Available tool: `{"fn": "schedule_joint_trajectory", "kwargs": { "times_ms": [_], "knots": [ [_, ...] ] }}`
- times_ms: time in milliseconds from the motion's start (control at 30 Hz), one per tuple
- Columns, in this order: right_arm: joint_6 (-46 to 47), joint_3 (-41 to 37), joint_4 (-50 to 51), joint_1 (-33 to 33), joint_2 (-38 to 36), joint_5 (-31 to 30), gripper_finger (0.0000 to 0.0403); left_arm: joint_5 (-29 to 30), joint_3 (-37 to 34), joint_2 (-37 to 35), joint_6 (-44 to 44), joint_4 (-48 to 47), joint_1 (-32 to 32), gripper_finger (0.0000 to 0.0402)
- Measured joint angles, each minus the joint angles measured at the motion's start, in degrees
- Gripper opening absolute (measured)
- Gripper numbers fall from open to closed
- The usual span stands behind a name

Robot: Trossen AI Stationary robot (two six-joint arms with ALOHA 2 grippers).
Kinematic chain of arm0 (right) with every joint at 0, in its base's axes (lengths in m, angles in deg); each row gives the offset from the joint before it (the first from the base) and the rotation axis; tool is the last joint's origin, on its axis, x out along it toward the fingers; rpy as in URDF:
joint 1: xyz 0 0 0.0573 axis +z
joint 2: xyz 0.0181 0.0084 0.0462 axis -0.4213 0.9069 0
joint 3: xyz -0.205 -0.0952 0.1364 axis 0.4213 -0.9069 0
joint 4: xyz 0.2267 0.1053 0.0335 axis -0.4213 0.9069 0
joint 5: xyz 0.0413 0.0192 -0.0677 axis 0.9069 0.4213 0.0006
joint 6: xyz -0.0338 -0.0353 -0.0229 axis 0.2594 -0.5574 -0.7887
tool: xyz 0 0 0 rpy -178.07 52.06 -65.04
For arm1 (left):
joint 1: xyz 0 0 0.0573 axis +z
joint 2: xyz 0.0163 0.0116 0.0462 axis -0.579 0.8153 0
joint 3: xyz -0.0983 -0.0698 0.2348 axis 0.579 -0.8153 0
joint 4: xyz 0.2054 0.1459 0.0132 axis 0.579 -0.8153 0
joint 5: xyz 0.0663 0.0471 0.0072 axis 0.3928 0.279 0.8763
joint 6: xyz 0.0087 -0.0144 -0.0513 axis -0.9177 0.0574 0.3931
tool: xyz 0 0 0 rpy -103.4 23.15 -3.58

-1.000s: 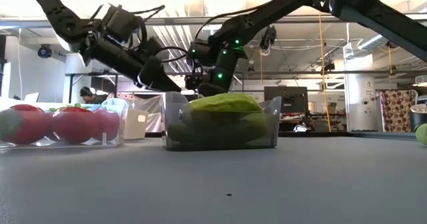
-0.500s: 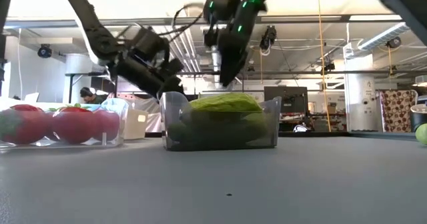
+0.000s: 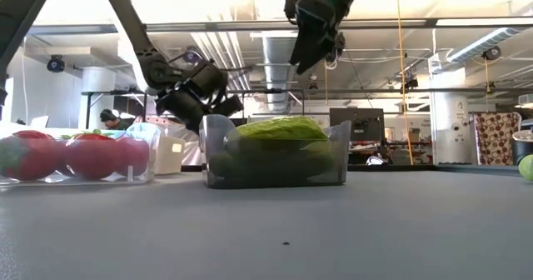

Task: Sort produce into baskets
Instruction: Put the lemon into the white bin

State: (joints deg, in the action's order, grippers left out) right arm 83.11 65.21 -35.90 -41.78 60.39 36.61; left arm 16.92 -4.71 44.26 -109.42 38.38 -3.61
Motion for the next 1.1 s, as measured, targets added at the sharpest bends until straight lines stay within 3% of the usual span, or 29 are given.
{"fn": "schedule_joint_trajectory", "kwargs": {
  "times_ms": [167, 500, 600, 700, 767, 867, 967, 1033, 1100],
  "knots": [
    [1.72, -3.46, -1.17, 0.00, -1.57, -0.41, 0.0354, -0.33, 1.48, 0.54, -3.28, -1.28, -0.22, 0.0298],
    [2.18, -5.27, -2.90, 0.11, -1.48, -0.39, 0.0354, -0.30, 1.71, 0.37, -1.31, -1.21, -0.20, 0.0190],
    [2.16, -5.27, -2.93, 0.11, -1.48, -0.37, 0.0353, -0.12, 1.36, -2.01, 0.57, -2.61, -0.20, 0.0187],
    [2.11, -5.27, -2.87, 0.11, -1.48, -0.37, 0.0349, 1.78, 0.55, -8.95, 1.56, -6.32, -0.22, 0.0187],
    [2.05, -5.27, -2.81, 0.11, -1.48, -0.35, 0.0345, 7.37, -0.13, -15.23, 1.66, -11.20, -0.24, 0.0186],
    [1.60, -5.58, -2.63, 0.11, -1.48, -0.34, 0.0339, 22.80, -0.98, -25.04, 2.51, -20.88, -0.22, 0.0185],
    [0.90, -6.16, -2.70, 0.09, -1.48, -0.34, 0.0334, 38.50, -1.23, -32.08, 9.09, -31.48, 0.26, 0.0185],
    [0.43, -6.52, -2.93, 0.00, -1.48, -0.33, 0.0331, 43.86, -1.29, -34.85, 15.93, -38.51, 1.38, 0.0184],
    [0.30, -6.73, -3.50, -0.02, -1.48, -0.33, 0.0329, 44.74, -1.42, -36.27, 22.11, -43.11, 3.06, 0.0184]
  ]
}}
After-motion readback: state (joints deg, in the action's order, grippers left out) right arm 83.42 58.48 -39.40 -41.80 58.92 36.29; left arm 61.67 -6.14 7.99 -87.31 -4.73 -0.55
